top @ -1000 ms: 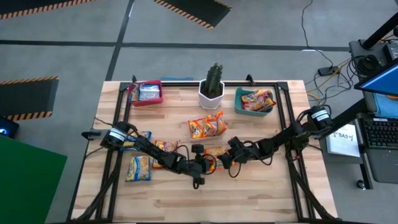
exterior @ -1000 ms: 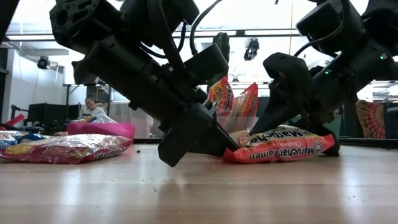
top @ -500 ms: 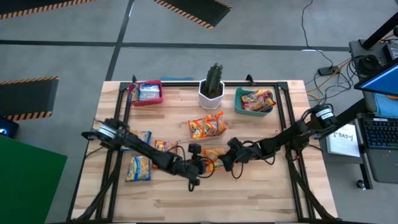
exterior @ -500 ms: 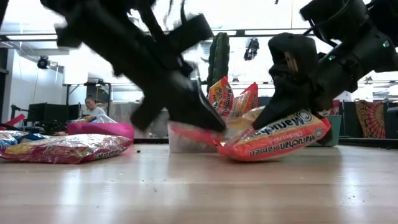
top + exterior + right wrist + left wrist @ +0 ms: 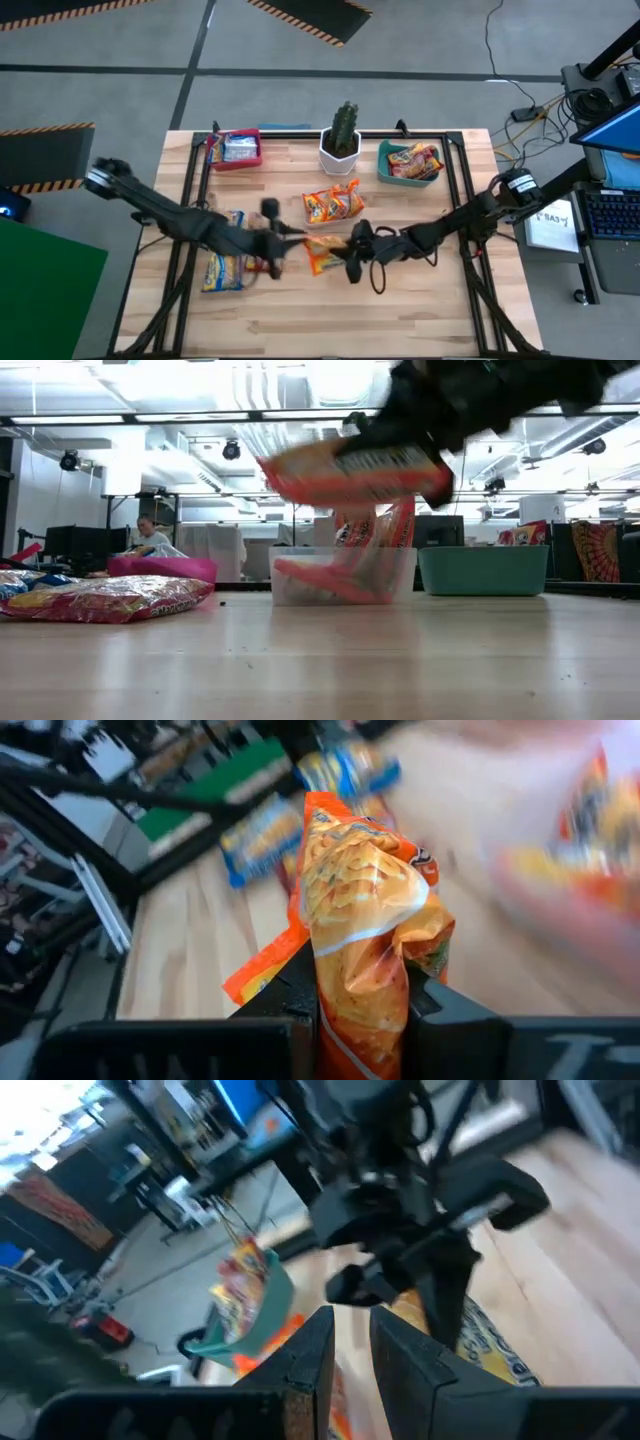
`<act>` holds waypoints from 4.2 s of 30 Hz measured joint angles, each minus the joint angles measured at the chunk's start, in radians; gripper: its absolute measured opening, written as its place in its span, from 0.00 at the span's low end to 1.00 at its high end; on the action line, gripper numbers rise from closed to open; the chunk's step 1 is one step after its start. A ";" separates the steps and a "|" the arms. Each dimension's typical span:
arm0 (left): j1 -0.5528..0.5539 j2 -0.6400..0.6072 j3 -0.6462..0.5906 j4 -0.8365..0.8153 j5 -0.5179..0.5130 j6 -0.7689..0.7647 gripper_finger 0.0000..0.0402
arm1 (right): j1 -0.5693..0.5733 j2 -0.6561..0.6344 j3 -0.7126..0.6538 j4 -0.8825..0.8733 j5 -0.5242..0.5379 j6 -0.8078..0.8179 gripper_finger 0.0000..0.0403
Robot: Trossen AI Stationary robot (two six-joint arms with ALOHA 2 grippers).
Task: Sort Maruchan noodles
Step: Put the orange noodle pack into the transparent bin, then put the red noodle pack into the green bin
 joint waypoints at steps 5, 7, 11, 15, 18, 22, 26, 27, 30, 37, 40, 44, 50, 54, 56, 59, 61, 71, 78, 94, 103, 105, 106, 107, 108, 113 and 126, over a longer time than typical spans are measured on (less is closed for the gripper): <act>0.000 -0.215 -0.124 0.059 -0.005 -0.020 0.13 | -0.049 0.000 0.180 -0.244 0.014 -0.033 0.11; 0.001 -0.287 -0.185 0.114 -0.007 -0.021 0.13 | -0.082 0.000 0.278 -0.447 0.018 0.003 0.11; 0.005 -0.397 -0.281 0.198 -0.008 -0.022 0.13 | -0.154 0.009 0.456 -0.828 0.040 0.069 0.11; 0.005 -0.477 -0.314 0.206 -0.009 -0.024 0.13 | -0.223 0.028 0.582 -1.020 0.046 0.090 0.11; 0.005 -0.512 -0.323 0.211 -0.009 -0.027 0.13 | -0.267 0.045 0.633 -1.061 0.043 0.090 0.12; 0.005 -0.529 -0.330 0.210 -0.009 -0.027 0.13 | -0.318 0.083 0.676 -1.091 -0.015 0.082 0.12; 0.005 -0.528 -0.330 0.204 -0.008 -0.027 0.13 | -0.347 0.134 0.695 -1.099 -0.070 0.083 0.12; 0.005 -0.526 -0.329 0.205 -0.008 -0.027 0.13 | -0.351 0.150 0.700 -1.108 -0.078 0.085 0.12; 0.005 -0.519 -0.324 0.201 -0.008 -0.027 0.13 | -0.364 0.195 0.724 -1.160 -0.098 0.101 0.12; 0.005 -0.512 -0.322 0.201 -0.008 -0.027 0.13 | -0.376 0.263 0.785 -1.220 -0.065 0.093 0.15; 0.005 -0.512 -0.322 0.202 -0.008 -0.027 0.13 | -0.376 0.274 0.805 -1.226 -0.050 0.088 0.21; 0.005 -0.512 -0.322 0.201 -0.008 -0.027 0.13 | -0.378 0.274 0.810 -1.227 -0.021 0.082 0.31; 0.005 -0.511 -0.322 0.202 -0.008 -0.027 0.13 | -0.377 0.261 0.810 -1.214 -0.009 0.060 0.44; 0.005 -0.511 -0.322 0.202 -0.008 -0.027 0.13 | -0.374 0.261 0.810 -1.192 -0.009 0.054 0.43; 0.005 -0.511 -0.322 0.202 -0.008 -0.027 0.13 | -0.374 0.261 0.810 -1.180 -0.008 0.053 0.41; 0.005 -0.511 -0.322 0.202 -0.008 -0.027 0.13 | -0.374 0.270 0.811 -1.157 0.003 0.047 0.34; 0.005 -0.511 -0.322 0.202 -0.008 -0.027 0.13 | -0.375 0.290 0.811 -1.155 0.024 0.043 0.29; 0.005 -0.511 -0.322 0.202 -0.008 -0.027 0.13 | -0.375 0.400 0.827 -1.141 0.028 0.030 0.12; 0.005 -0.509 -0.323 0.202 -0.008 -0.027 0.13 | -0.375 0.385 0.831 -1.146 0.024 0.037 0.26; 0.005 -0.509 -0.323 0.202 -0.008 -0.027 0.13 | -0.377 0.305 0.831 -1.144 0.099 0.019 0.39; 0.005 -0.509 -0.323 0.202 -0.008 -0.027 0.13 | -0.377 0.366 0.831 -1.146 0.125 0.019 0.18; 0.005 -0.509 -0.323 0.202 -0.008 -0.027 0.13 | -0.375 0.367 0.831 -1.151 0.124 0.009 0.15; 0.005 -0.509 -0.323 0.202 -0.008 -0.030 0.13 | -0.373 0.367 0.831 -1.151 0.124 0.004 0.14; 0.005 -0.509 -0.323 0.202 -0.008 -0.038 0.13 | -0.370 0.361 0.830 -1.153 0.124 0.001 0.14; 0.005 -0.509 -0.324 0.202 -0.008 -0.048 0.13 | -0.367 0.352 0.830 -1.157 0.123 -0.004 0.13; 0.004 -0.509 -0.333 0.201 -0.008 -0.120 0.13 | -0.317 0.291 0.829 -1.187 0.145 -0.042 0.14; 0.002 -0.348 -0.353 0.136 -0.007 -0.470 0.13 | -0.077 0.206 0.818 -1.480 0.410 -0.102 0.15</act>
